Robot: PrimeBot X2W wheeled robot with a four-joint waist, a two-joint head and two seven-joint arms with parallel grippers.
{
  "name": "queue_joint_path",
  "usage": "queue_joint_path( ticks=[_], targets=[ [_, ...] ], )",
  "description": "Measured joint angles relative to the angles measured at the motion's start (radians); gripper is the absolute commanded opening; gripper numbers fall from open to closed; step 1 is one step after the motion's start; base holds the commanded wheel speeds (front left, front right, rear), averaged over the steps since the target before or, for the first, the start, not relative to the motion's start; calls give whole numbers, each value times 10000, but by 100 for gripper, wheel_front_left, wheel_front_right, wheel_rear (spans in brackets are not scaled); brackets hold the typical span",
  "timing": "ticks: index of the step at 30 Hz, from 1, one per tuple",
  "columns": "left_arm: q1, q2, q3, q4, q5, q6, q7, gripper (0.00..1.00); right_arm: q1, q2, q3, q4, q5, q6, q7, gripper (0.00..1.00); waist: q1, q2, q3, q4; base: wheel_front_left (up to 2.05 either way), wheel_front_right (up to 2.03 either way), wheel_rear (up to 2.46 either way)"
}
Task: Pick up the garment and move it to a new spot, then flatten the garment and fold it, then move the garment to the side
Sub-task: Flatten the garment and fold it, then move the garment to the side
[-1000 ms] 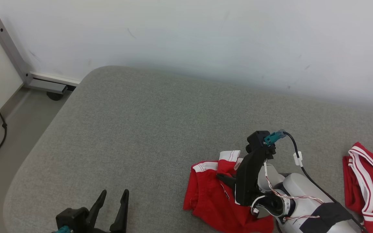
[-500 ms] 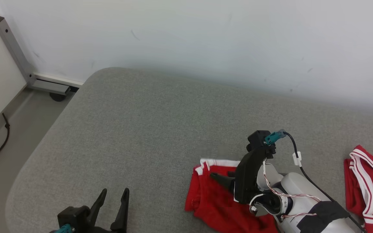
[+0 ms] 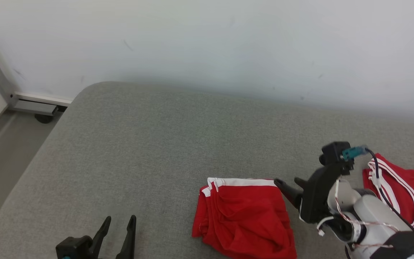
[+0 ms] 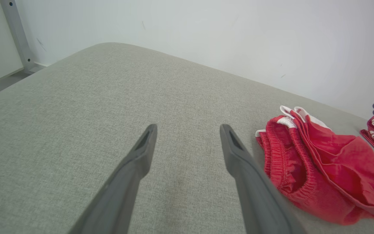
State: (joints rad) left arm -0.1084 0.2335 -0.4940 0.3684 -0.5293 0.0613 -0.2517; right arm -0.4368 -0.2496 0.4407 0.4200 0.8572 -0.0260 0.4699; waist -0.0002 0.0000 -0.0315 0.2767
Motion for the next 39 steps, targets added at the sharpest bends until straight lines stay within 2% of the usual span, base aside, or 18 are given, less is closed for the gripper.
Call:
queue_joint_path(
  ticks=[7, 11, 19, 35, 36, 37, 38, 39],
  targets=[
    [-22, -6, 15, -176, 59, 0, 0, 100, 594, -508, 153, -27, -412, -111, -8, 100, 1, 1, 179, -189, 0, 0, 0],
    [-48, -48, -10, -211, 132, -13, 0, 100, 581, -497, 123, 65, -412, -267, -36, 100, 1, 1, 240, -149, 0, 0, 0],
    [-258, -151, -56, -198, 146, -105, 0, 100, 576, -359, 198, 554, -408, -359, 224, 100, 1, 0, 341, 163, 0, 0, 0],
    [-460, -422, -56, 40, 157, -272, 0, 100, 369, -58, 431, 1421, -111, -370, 1191, 100, 2, 1, 493, 825, 0, 0, 0],
    [-459, -424, -52, 50, 157, -272, 0, 100, 368, -48, 481, 1455, -111, -360, 1264, 95, 2, 0, 497, 848, 0, 0, 0],
    [-458, -428, -38, 65, 157, -272, 0, 100, 361, -48, 529, 1488, -111, -353, 1302, 29, 2, 0, 499, 866, 0, 0, 0],
    [-455, -426, -27, 71, 157, -272, 0, 100, 359, -42, 529, 1507, -111, -349, 1302, 0, 2, 1, 496, 875, 0, 0, 0],
    [-455, -426, -27, 71, 157, -272, 0, 100, 359, -42, 529, 1507, -111, -349, 1302, 0, 2, 1, 496, 875, 0, 0, 0]
  ],
)
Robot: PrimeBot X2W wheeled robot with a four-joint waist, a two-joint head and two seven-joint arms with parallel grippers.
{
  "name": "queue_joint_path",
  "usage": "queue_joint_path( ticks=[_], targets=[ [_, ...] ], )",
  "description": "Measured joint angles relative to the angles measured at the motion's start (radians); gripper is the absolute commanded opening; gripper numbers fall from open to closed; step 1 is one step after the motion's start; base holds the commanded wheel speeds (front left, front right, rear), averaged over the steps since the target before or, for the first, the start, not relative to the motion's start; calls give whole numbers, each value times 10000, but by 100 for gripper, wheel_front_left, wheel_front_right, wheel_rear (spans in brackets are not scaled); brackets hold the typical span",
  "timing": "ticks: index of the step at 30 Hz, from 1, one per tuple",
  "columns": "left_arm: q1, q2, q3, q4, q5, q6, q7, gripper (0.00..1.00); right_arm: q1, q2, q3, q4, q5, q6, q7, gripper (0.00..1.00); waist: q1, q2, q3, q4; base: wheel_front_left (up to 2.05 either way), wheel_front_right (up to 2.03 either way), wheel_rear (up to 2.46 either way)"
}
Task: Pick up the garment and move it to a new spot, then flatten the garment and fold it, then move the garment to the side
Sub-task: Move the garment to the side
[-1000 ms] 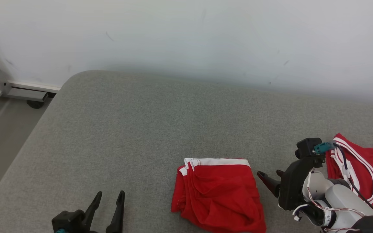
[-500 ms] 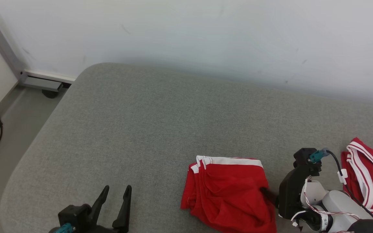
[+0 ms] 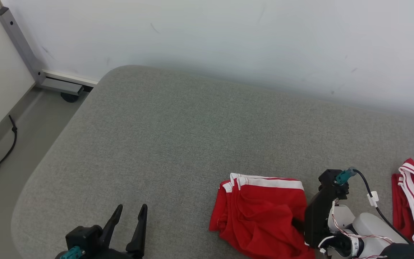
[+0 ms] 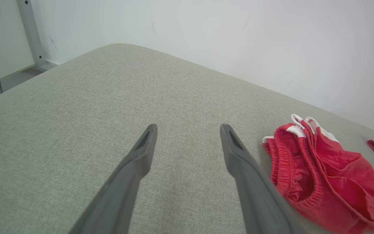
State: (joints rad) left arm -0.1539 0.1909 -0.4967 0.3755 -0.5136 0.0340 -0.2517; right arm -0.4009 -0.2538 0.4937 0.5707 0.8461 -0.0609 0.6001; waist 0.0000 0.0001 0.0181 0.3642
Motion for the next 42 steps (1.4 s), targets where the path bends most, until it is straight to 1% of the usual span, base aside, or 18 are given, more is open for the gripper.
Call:
queue_joint_path(
  ticks=[7, 10, 13, 17, 25, 29, 36, 42],
  targets=[
    [43, 6, 153, 63, 0, 6, 0, 100, -226, 73, -40, 130, 77, 184, 46, 0, 0, 0, -57, -41, 0, 0, 0],
    [74, 8, 198, 73, 0, 8, 0, 100, -464, 100, -222, 90, 176, 278, -182, 0, 0, 0, -119, -138, 0, 0, 0],
    [81, 10, 236, 71, 2, 8, 0, 100, -603, 79, -441, 31, 255, 453, -403, 0, 0, 0, -188, -266, 0, 0, 0],
    [116, 10, 284, 73, 2, 8, 0, 100, -642, -58, -759, -265, 412, 683, -732, 0, 0, 0, -305, -523, 0, 0, 0],
    [320, 2, 305, 58, 46, 12, 0, 100, -807, -328, -984, -591, 558, 976, -988, 0, 0, 0, -500, -972, 0, 0, 0],
    [431, 8, 339, 8, 48, 13, 0, 100, -802, -339, -1078, -667, 683, 1018, -1074, 0, 0, 0, -582, -1191, 0, 0, 0],
    [515, 44, 353, -79, 121, 10, 0, 100, -802, -554, -1076, -729, 673, 1049, -1058, 0, -1, 0, -594, -1565, 0, 0, 0],
    [511, 107, 355, -165, 142, -6, 0, 100, -935, -974, -1131, -514, 569, 1045, -880, 0, 0, 0, -475, -1804, 0, 0, 0]
  ],
)
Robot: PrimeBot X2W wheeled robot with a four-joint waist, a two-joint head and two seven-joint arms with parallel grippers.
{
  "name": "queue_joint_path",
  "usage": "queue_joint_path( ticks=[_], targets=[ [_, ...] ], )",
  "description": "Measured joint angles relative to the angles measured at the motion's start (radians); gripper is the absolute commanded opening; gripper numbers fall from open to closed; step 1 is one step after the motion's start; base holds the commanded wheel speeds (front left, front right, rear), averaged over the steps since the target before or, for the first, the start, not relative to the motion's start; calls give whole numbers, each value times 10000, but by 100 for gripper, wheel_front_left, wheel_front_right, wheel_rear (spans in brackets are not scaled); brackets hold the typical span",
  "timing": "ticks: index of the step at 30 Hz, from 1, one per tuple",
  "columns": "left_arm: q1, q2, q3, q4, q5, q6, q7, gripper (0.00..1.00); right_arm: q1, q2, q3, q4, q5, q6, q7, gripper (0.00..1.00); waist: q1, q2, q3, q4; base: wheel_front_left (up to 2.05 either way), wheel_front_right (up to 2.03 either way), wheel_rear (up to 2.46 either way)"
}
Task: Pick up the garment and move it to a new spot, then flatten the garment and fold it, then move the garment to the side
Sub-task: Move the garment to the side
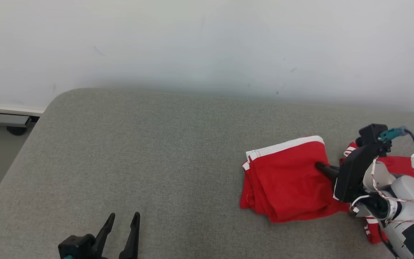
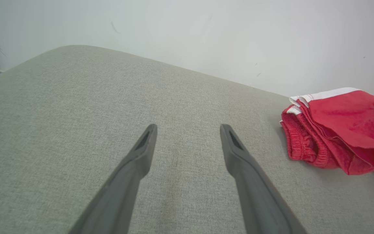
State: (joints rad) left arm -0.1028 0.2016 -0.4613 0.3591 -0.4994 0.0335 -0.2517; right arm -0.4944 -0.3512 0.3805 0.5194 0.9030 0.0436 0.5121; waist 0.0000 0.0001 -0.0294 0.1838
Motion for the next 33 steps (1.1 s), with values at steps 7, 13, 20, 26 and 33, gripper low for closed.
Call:
queue_joint_path(
  ticks=[7, 13, 20, 26, 33],
  targets=[
    [-40, 82, -2, -167, 67, -115, 0, 100, -556, -359, 4, 293, -290, -86, 255, 0, 0, -1, 280, -149, 0, 0, 0],
    [-41, 176, 0, -178, 67, -194, 0, 100, -960, -510, -19, 491, -339, -98, 347, 0, 0, 0, 528, -266, 0, 0, 0],
    [-58, 236, 17, -203, 77, -339, 0, 100, -1197, -828, -44, 571, -539, -171, 424, 0, 1, 0, 743, -463, 0, 0, 0],
    [-88, 249, 8, -226, 82, -355, 0, 100, -1433, -1273, -178, 610, -612, -174, 439, 0, 1, 0, 867, -656, 0, 0, 0],
    [-97, 297, 4, -261, 259, -439, 0, 100, -1598, -1685, -332, 625, -679, -382, 619, 0, 1, 0, 993, -885, 0, 0, 0]
  ],
)
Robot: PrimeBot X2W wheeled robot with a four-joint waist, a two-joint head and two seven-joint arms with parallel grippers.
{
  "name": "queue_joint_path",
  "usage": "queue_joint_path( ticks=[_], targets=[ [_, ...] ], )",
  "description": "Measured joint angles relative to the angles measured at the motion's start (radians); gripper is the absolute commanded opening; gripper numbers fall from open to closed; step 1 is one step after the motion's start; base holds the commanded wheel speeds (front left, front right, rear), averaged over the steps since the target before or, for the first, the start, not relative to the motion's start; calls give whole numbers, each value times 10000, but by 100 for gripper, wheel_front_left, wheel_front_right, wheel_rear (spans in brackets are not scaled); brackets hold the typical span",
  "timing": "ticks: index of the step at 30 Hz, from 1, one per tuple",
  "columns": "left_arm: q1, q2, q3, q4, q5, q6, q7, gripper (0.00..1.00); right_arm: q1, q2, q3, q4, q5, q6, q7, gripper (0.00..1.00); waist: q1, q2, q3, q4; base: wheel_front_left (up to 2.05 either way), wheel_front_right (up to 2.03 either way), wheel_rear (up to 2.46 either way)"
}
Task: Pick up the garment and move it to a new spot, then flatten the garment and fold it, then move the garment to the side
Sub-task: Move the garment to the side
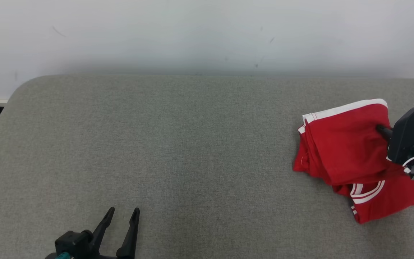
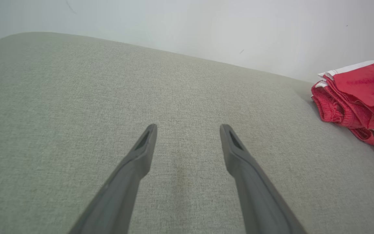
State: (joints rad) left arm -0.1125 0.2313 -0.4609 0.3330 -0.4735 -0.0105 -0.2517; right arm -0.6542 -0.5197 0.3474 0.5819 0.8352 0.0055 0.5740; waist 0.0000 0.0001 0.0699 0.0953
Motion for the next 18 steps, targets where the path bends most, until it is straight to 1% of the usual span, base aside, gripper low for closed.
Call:
queue_joint_path(
  ticks=[7, 15, 18],
  targets=[
    [-117, 77, -42, -136, 12, -88, 0, 100, -500, -395, 52, 17, -295, -155, 420, 0, 0, 0, 282, -169, 0, 0, 0],
    [-496, 79, -111, -236, 82, -267, 0, 100, -756, -903, 96, 242, -640, -579, 702, 0, 1, 0, 666, -183, 0, 0, 0],
    [-632, 75, -119, -234, 82, -345, 0, 100, -760, -1139, 159, 380, -871, -602, 840, 0, 1, 0, 793, -121, 0, 0, 0]
  ],
)
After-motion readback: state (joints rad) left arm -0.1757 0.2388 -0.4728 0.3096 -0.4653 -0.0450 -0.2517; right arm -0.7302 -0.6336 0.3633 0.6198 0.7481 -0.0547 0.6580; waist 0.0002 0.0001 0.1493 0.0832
